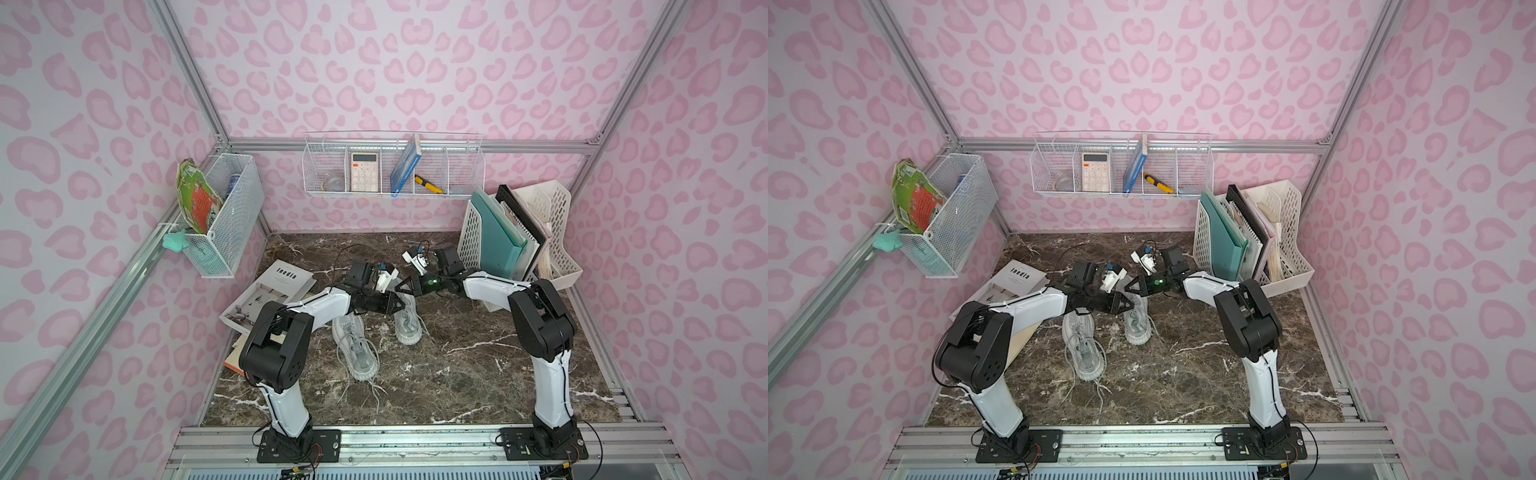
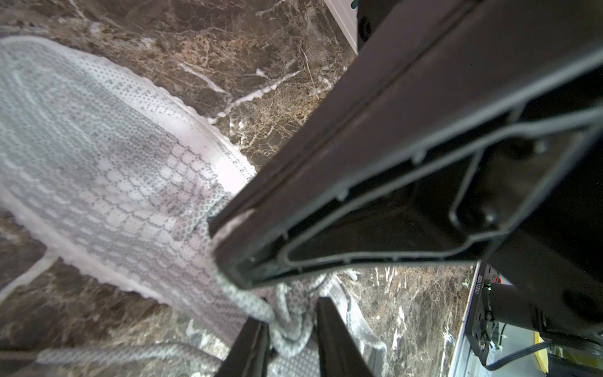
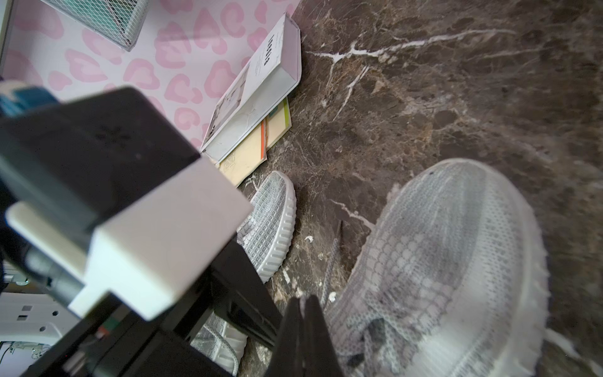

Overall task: Tie the shoes
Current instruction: Wrap the shoelace around the shoelace.

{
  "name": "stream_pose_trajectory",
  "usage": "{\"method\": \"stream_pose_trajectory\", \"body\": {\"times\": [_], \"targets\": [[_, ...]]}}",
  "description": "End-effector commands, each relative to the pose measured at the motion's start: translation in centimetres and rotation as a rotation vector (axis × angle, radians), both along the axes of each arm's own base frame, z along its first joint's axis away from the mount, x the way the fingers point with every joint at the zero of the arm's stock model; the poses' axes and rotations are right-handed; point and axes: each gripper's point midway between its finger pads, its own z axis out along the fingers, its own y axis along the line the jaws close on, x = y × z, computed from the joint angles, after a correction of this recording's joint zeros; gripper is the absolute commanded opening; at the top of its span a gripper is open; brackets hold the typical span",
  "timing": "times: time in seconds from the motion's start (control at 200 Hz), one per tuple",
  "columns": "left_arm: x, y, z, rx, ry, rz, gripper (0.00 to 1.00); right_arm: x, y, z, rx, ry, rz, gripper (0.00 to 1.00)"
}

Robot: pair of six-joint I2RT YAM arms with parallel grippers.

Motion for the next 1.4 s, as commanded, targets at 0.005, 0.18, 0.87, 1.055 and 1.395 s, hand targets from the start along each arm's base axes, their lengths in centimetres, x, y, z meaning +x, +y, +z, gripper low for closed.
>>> {"method": "stream_pose_trajectory", "body": {"times": [0.005,0.18,0.87,1.055,1.395], "targets": [[0.4,-0.4,0.6,-0.031,-0.004,0.002,0.26,0.0,0.2,0.4,0.005,-0.010,0.009,0.00],[0.5,-0.7,0.9,-0.061,0.003,0.005,0.25,-0.2,0.3,0.5,0.005,-0.011,0.012,0.00],[0.9,-0.8,0.6,-0.083,0.026,0.050,0.18,-0.7,0.6,1.1,0.010,-0.020,0.021,0.00],[0.8,-0.7,0.6,-0.084,0.025,0.055,0.11,-0.9,0.4,1.4,0.012,-0.027,0.021,0.00],[0.5,-0.6,1.1,-0.080,0.005,0.049,0.00,-1.3,-0.4,2.3,0.013,-0.050,0.021,0.01]]}}
